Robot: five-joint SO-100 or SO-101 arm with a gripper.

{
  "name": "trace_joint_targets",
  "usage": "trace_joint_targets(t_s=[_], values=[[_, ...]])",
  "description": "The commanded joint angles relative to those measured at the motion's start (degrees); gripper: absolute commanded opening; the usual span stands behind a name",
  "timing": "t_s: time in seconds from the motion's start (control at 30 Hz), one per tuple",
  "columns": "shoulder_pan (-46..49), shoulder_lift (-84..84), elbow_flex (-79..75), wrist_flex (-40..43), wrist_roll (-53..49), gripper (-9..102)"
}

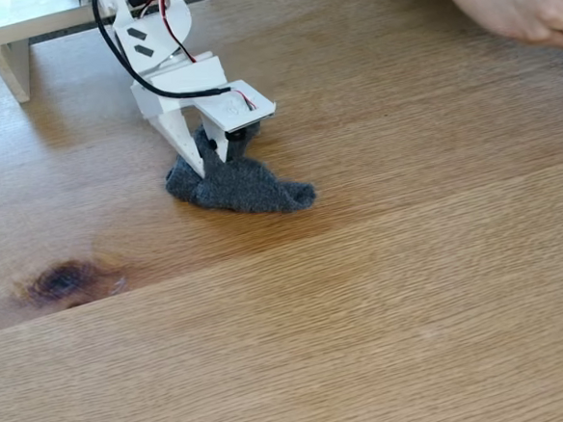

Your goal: Clean the area in front of the robot

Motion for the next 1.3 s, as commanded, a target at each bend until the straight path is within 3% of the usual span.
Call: trace_joint_targets(t_s=[0.0,0.4,0.77,1.0,1.27], values=[[7.3,-3.8,-9.5,-1.0,-1.8,0],[25.0,-9.8,-37.9,14.9,-0.1,0],[32.3,-15.5,-44.0,18.2,-5.5,0],[28.7,-20.1,-44.1,16.4,-9.0,0],[14.9,-16.1,-43.5,25.2,-0.4,0]])
